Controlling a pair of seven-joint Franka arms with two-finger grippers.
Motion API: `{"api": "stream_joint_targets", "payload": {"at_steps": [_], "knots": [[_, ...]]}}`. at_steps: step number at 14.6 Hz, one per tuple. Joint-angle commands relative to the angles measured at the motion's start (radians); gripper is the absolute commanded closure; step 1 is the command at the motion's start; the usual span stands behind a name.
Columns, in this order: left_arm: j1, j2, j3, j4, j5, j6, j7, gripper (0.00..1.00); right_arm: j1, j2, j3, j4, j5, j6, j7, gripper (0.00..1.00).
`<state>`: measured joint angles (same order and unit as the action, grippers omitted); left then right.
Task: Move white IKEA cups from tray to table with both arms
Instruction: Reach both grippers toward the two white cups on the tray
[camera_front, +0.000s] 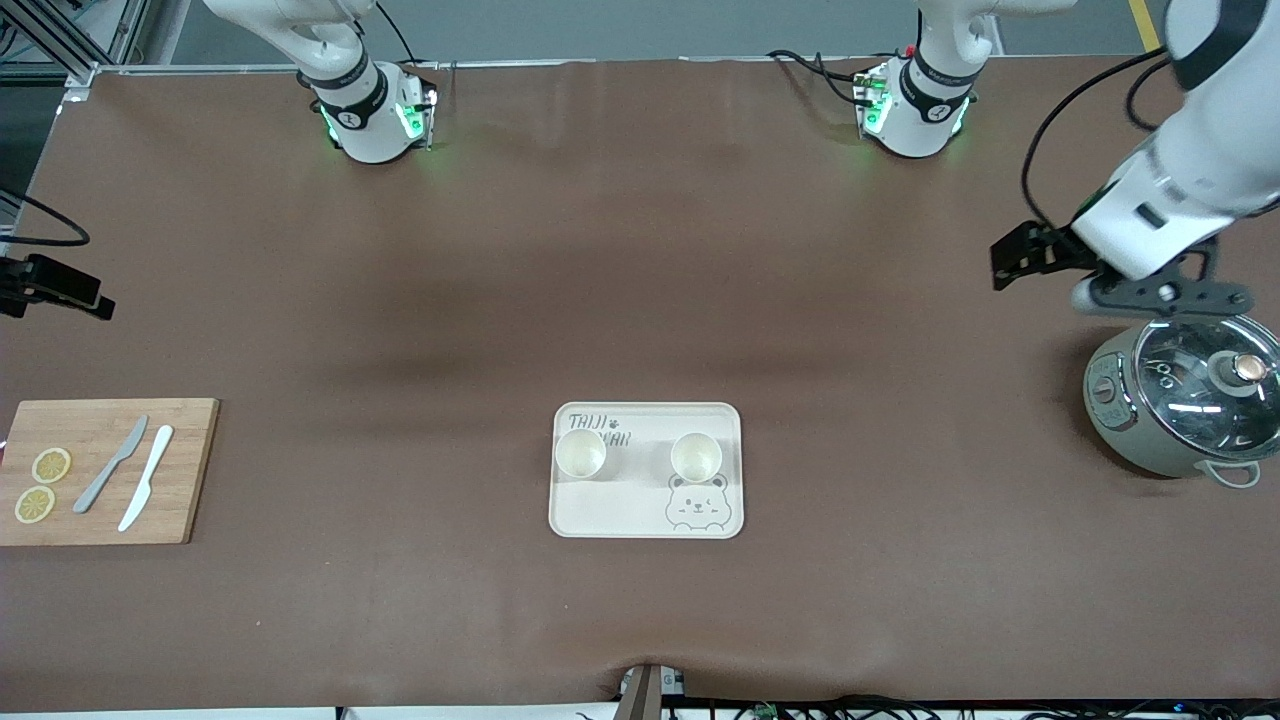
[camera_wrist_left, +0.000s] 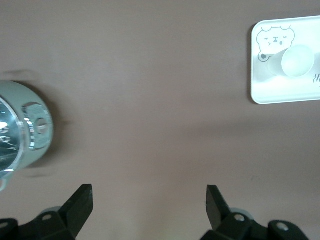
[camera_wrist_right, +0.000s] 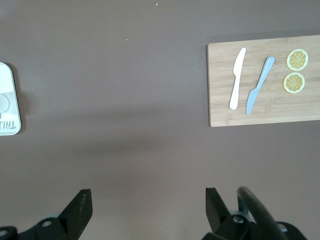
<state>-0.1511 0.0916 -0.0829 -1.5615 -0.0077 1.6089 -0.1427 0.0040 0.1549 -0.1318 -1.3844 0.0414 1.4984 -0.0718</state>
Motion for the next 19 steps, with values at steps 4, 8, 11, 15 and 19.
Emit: {"api": "stream_joint_targets", "payload": {"at_steps": [4,8,11,15,19], "knots": [[-0.126,0.181,-0.009,0.112,-0.001,0.058,-0.176,0.00,0.004,0.003,0.006,0.018,0.020,-0.003,-0.063,0.00],[-0.208,0.292,-0.012,0.110,-0.011,0.176,-0.225,0.00,0.011,0.011,0.006,0.016,0.139,0.031,-0.074,0.00],[-0.258,0.374,-0.011,0.103,-0.009,0.342,-0.297,0.00,0.134,0.038,0.008,0.030,0.155,0.054,0.152,0.00],[-0.280,0.474,-0.011,0.104,0.000,0.505,-0.331,0.00,0.325,0.153,0.008,0.051,0.156,0.219,0.467,0.00],[-0.309,0.559,-0.009,0.104,0.024,0.621,-0.334,0.00,0.454,0.296,0.008,0.054,0.155,0.422,0.650,0.00]]}}
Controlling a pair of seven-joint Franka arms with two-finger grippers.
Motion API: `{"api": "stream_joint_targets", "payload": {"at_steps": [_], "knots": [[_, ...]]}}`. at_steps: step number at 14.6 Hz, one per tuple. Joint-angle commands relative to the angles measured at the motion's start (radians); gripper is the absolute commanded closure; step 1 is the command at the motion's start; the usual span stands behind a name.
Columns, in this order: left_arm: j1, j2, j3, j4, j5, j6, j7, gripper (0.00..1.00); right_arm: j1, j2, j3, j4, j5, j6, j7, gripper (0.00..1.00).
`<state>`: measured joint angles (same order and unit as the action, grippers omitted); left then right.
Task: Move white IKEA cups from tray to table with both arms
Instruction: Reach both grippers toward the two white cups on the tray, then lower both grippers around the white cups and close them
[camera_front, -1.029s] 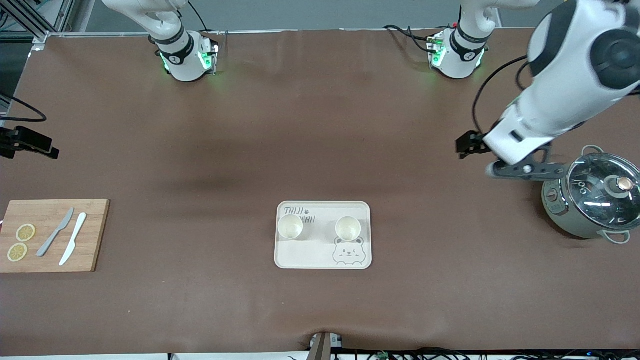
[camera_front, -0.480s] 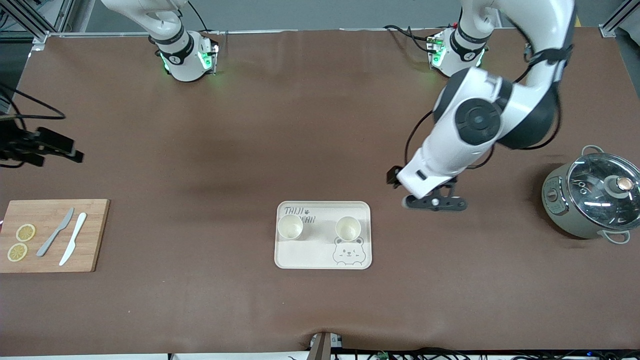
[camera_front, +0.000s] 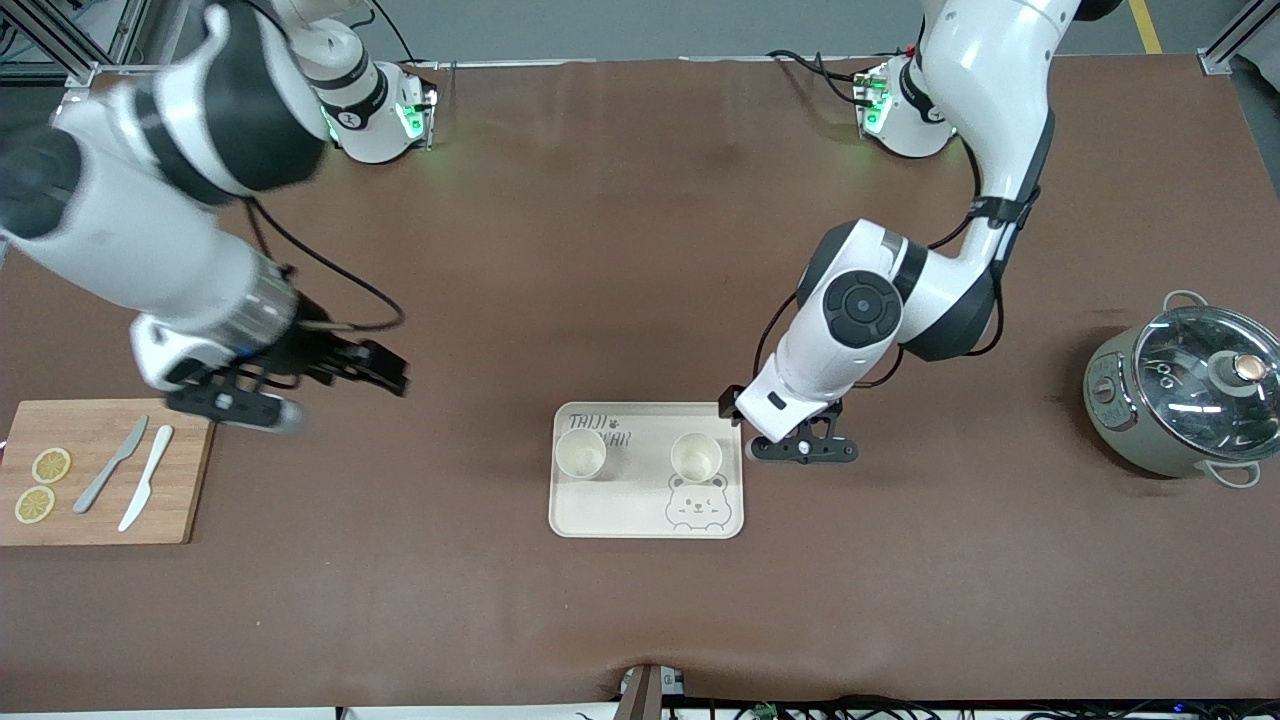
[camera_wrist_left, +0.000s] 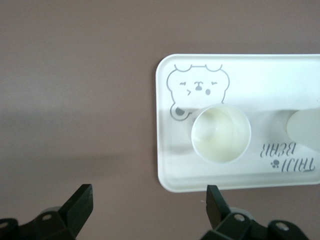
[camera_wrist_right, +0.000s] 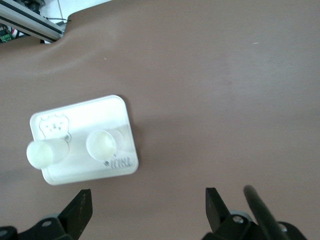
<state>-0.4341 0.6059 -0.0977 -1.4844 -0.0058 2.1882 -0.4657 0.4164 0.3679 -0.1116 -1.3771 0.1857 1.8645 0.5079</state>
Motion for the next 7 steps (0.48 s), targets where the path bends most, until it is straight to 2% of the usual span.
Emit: {"api": "stream_joint_targets", "payload": {"at_steps": [1,4,7], "knots": [[-0.029,0.057,0.006,0.027,0.033,0.068,-0.017,0.00,0.067,0.126,-0.014,0.053,0.011,0.117,0.101,0.00],[-0.037,0.101,0.007,0.027,0.053,0.137,-0.025,0.00,0.105,0.255,-0.014,0.098,0.009,0.224,0.121,0.00],[-0.051,0.140,0.012,0.026,0.081,0.212,-0.030,0.00,0.130,0.339,-0.016,0.102,0.003,0.336,0.120,0.00]]}}
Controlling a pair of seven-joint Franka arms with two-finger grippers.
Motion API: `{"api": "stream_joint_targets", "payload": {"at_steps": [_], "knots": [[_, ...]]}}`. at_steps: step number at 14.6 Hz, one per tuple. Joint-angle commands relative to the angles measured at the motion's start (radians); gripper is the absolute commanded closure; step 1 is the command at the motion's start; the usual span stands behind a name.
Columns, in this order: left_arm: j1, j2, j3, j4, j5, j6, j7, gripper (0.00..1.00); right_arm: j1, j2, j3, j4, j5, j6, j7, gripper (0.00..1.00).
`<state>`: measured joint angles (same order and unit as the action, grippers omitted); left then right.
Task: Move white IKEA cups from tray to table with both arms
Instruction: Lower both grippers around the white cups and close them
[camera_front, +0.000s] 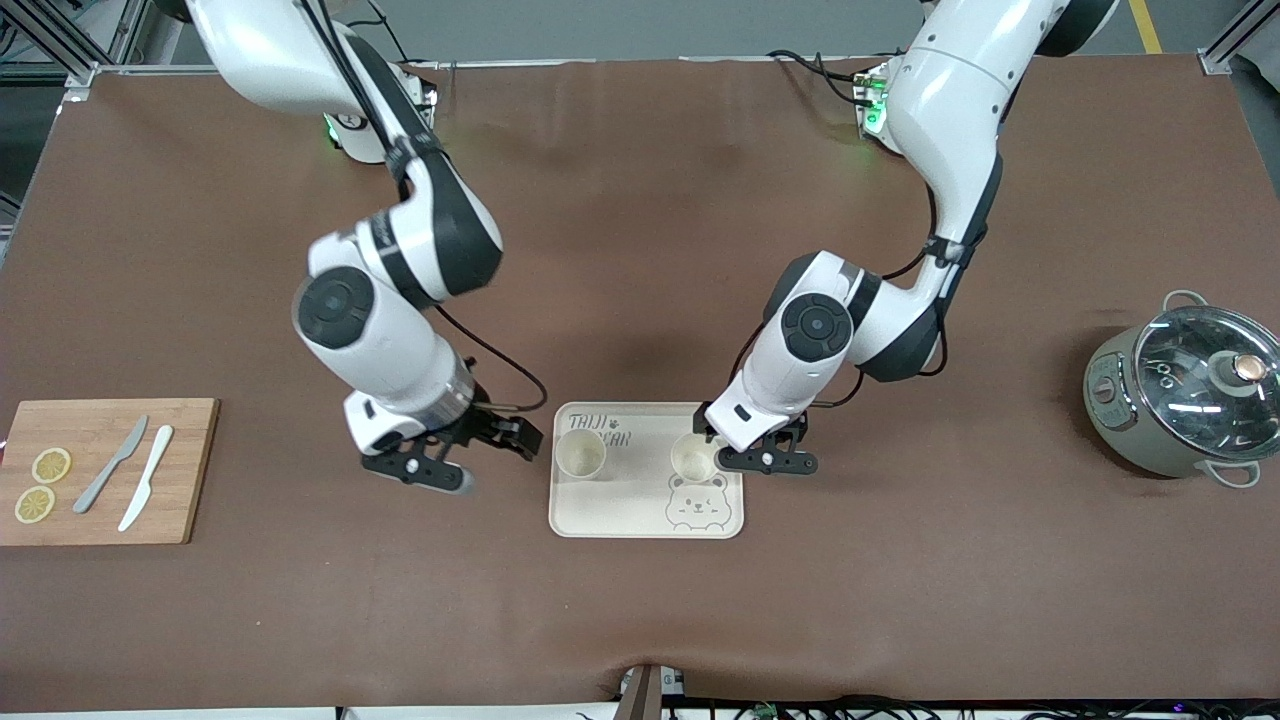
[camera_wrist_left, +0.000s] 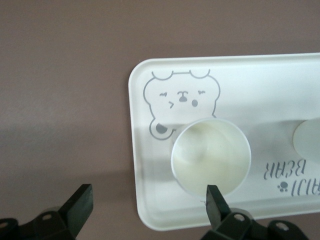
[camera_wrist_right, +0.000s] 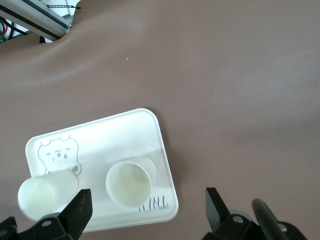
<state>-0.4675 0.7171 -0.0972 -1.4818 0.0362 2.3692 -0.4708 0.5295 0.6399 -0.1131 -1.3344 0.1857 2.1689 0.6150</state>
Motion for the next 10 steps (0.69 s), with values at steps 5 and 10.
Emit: {"api": "stream_joint_targets", "payload": {"at_steps": [5,10], "knots": [[-0.026,0.054,0.013,0.025,0.054,0.074,-0.040,0.00,0.029,0.141,-0.013,0.055,-0.118,0.083,0.000,0.00],[-0.025,0.076,0.014,0.025,0.073,0.114,-0.042,0.00,0.029,0.168,-0.011,0.052,-0.109,0.086,-0.049,0.00]]}}
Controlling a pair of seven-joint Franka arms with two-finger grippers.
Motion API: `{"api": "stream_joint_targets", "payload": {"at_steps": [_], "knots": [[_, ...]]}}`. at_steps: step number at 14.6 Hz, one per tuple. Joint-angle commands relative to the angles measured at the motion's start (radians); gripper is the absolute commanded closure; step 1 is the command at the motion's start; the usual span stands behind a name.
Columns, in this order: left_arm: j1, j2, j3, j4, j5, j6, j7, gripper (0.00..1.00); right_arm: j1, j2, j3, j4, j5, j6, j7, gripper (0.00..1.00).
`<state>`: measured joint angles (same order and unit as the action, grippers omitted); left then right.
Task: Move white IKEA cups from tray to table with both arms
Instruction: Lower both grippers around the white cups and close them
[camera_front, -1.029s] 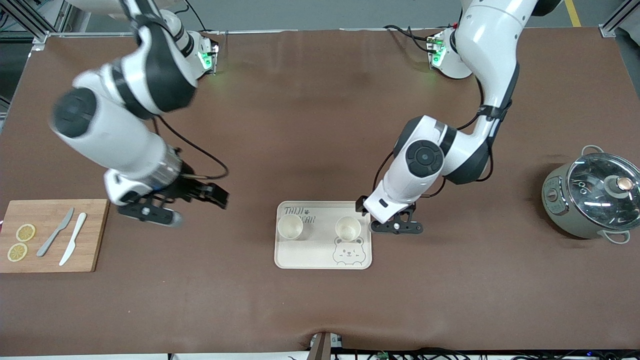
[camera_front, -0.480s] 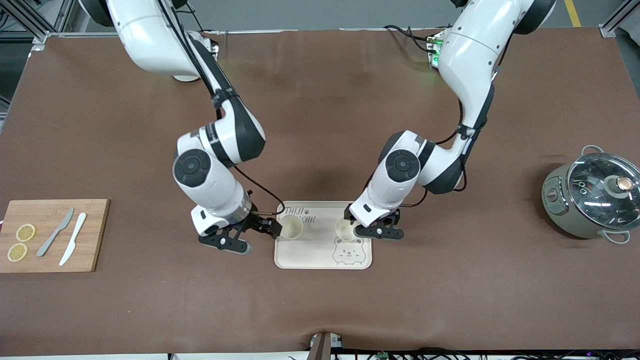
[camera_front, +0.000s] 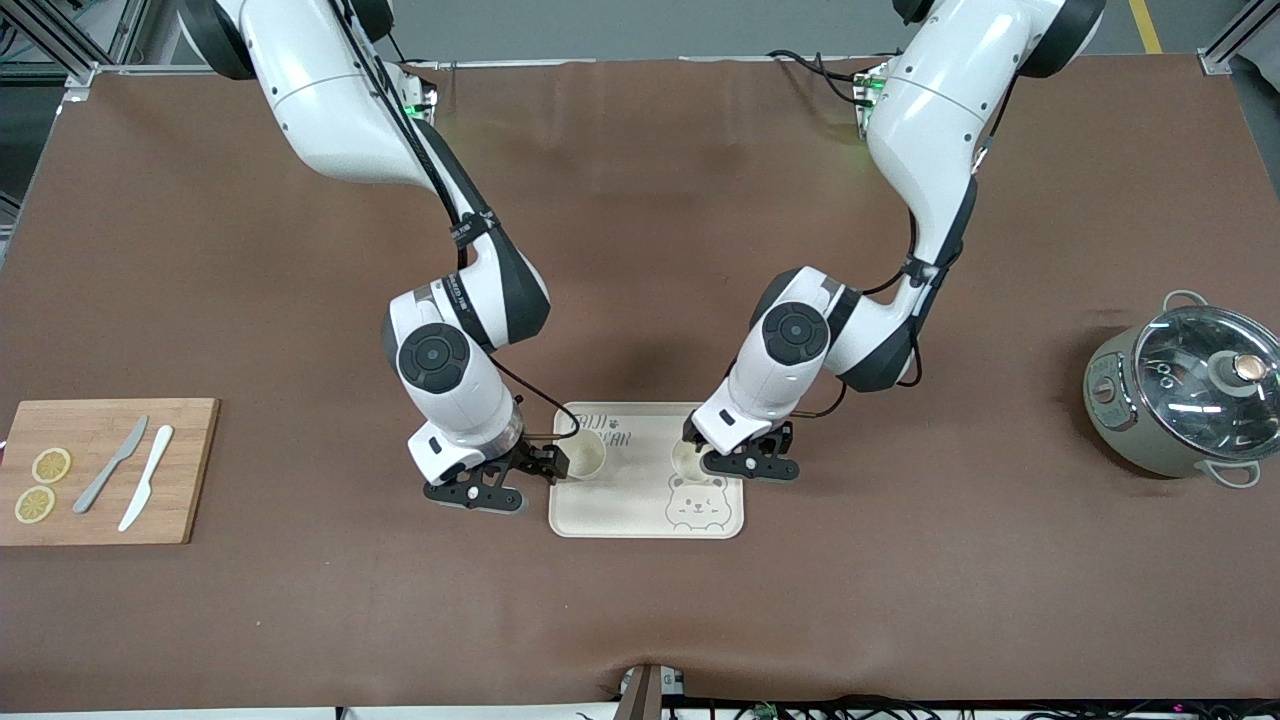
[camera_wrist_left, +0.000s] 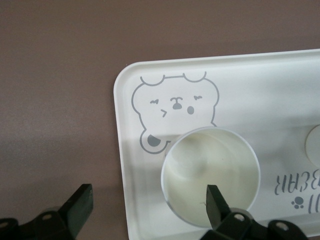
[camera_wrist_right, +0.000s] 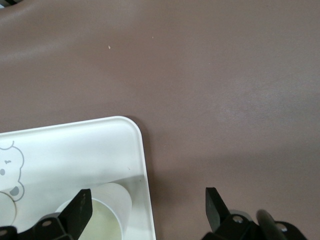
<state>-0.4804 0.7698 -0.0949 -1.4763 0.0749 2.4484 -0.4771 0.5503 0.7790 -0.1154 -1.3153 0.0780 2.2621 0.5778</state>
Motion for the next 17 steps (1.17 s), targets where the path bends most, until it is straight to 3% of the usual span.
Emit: {"api": "stream_joint_targets", "payload": {"at_steps": [1,8,9,10,11,17], "knots": [[-0.012,0.032,0.012,0.019,0.036,0.046,-0.035,0.00,0.013,0.040,-0.004,0.033,0.000,0.002,-0.009,0.00],[-0.012,0.060,0.012,0.021,0.036,0.095,-0.046,0.00,0.036,0.083,0.017,0.031,0.012,0.071,0.002,0.00],[-0.012,0.060,0.012,0.021,0.034,0.095,-0.093,0.20,0.037,0.083,0.020,0.031,0.014,0.071,0.002,0.00],[-0.013,0.060,0.011,0.021,0.036,0.095,-0.162,0.77,0.039,0.083,0.025,0.031,0.014,0.071,0.002,0.00],[-0.014,0.060,0.012,0.022,0.043,0.095,-0.176,1.00,0.040,0.085,0.025,0.030,0.014,0.071,0.002,0.00],[-0.026,0.055,0.012,0.022,0.046,0.095,-0.189,1.00,0.042,0.072,0.025,0.031,0.012,0.059,-0.007,0.00]]}}
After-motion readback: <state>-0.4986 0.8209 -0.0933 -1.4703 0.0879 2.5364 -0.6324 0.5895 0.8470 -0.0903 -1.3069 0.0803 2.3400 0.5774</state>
